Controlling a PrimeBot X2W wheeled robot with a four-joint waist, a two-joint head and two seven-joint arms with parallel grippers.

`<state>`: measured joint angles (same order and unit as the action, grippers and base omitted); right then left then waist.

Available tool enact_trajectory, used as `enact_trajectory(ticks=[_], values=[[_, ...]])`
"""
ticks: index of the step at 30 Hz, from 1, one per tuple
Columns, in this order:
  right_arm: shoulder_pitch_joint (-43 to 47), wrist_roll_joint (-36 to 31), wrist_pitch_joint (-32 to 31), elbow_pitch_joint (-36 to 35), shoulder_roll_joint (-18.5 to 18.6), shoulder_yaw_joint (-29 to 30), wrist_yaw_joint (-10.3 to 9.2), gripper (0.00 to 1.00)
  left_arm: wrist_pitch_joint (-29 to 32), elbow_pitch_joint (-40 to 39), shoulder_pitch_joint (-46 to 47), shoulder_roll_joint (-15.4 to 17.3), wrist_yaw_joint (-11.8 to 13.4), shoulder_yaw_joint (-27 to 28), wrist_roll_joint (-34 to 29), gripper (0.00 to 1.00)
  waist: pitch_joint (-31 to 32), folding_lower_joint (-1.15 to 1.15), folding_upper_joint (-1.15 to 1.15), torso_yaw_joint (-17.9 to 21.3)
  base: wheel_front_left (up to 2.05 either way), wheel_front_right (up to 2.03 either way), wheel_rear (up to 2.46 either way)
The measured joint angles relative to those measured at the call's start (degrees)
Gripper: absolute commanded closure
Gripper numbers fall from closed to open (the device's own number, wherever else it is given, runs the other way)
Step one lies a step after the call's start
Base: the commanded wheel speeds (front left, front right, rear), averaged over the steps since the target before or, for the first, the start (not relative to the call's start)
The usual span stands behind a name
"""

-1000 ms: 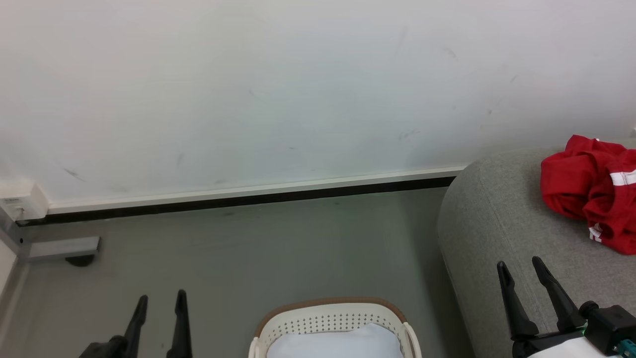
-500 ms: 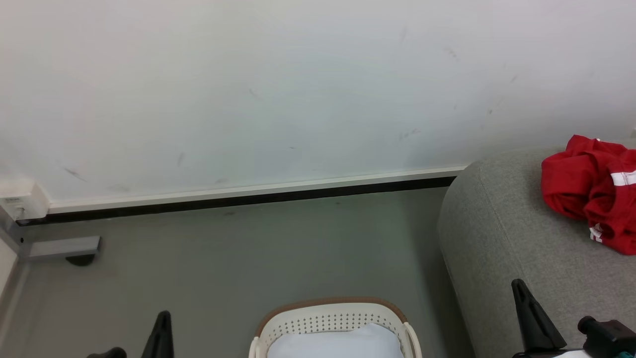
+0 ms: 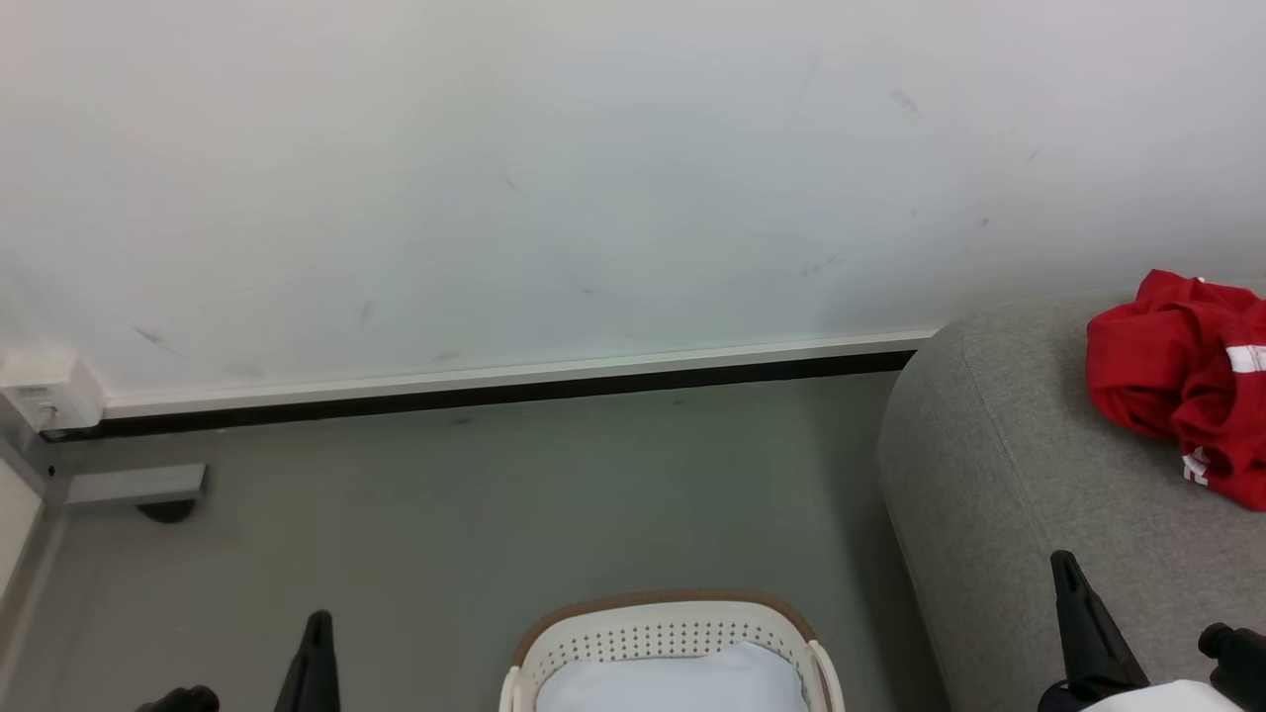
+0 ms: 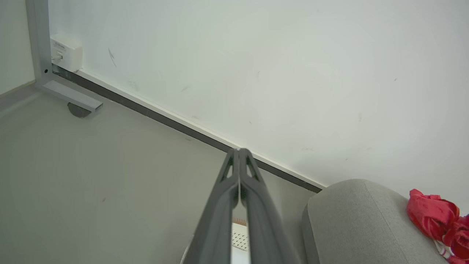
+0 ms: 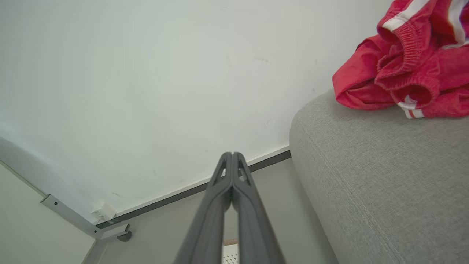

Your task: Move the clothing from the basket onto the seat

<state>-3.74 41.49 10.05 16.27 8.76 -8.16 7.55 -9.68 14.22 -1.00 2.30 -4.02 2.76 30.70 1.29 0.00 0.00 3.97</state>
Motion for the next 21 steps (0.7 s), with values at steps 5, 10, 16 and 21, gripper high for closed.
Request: enact_trajectory(ticks=[5,10,16,21], values=[[-0.12,3.77,-1.18,-0.14,-0.34,1.09,0.0,1.0,1.12,-0.04,0.59,0.0,-0.09,0.24,4.37,1.0,-0.06,0.0,0.0,-0.18,0.0,0.0,0.0],[-0.31,7.36,-2.21,-0.31,-0.89,2.0,0.0,1.0,2.15,-0.04,1.0,0.0,-0.25,0.43,8.8,1.0,-0.12,0.0,0.0,-0.37,0.0,0.0,0.0],[-0.58,11.41,-3.57,-0.46,-1.25,3.11,0.0,1.0,3.54,-0.04,1.59,0.01,-0.58,0.73,13.78,1.0,-0.19,0.0,0.0,-0.59,0.0,0.0,0.0],[-0.66,14.58,-4.52,-0.53,-1.57,3.94,0.0,1.0,4.6,-0.04,2.03,0.02,-0.75,0.93,17.48,1.0,-0.26,0.0,0.0,-0.78,0.0,0.0,0.0]])
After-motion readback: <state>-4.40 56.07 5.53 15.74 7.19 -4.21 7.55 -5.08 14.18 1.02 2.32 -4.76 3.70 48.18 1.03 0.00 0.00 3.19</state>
